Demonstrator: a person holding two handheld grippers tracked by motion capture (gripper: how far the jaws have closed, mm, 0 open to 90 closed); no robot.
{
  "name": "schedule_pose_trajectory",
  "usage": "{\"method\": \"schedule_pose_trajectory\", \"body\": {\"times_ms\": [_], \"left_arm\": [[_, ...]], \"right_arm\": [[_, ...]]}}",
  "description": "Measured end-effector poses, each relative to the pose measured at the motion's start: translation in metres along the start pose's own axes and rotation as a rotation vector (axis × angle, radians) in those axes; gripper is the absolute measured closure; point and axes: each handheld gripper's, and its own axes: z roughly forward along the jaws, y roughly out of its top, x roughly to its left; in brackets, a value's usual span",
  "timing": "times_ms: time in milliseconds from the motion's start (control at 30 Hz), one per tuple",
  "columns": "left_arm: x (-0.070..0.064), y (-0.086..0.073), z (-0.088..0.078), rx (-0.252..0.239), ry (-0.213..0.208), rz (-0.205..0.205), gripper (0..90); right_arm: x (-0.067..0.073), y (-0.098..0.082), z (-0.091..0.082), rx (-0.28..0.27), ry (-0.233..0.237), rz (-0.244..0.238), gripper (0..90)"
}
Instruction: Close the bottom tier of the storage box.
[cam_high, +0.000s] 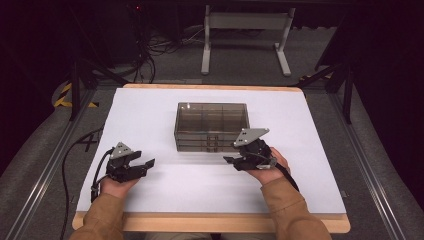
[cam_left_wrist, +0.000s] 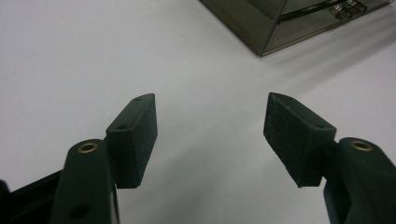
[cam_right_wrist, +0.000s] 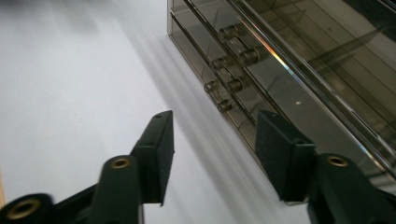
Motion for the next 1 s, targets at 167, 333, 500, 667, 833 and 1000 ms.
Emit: {"method": "schedule_pose_trajectory", "body": {"times_ms": [167, 333, 500, 667, 833, 1000], "left_arm": [[0.001, 0.0, -0.001, 0.0, 0.004, 0.005, 35.7], [0.003, 0.0, -0.001, 0.003, 0.003, 0.0, 35.7], [0.003, -0.001, 0.0, 0.001, 0.005, 0.003, 35.5], [0.004, -0.001, 0.0, 0.005, 0.006, 0.006, 35.3], [0.006, -0.002, -0.001, 0.02, 0.006, 0.007, 35.0], [0.005, -0.002, 0.0, 0.025, 0.009, 0.016, 34.7]], "right_arm": [[-0.003, -0.012, -0.007, -0.008, -0.052, 0.012, 28.4], [-0.01, -0.023, -0.014, -0.019, -0.06, 0.049, 16.7], [-0.017, -0.034, -0.02, -0.024, -0.063, 0.07, 14.2], [-0.025, -0.05, -0.025, -0.031, -0.075, 0.111, 4.2], [-0.034, -0.066, -0.029, -0.014, -0.088, 0.149, 0.3], [-0.044, -0.08, -0.033, -0.009, -0.1, 0.191, 0.0]]}}
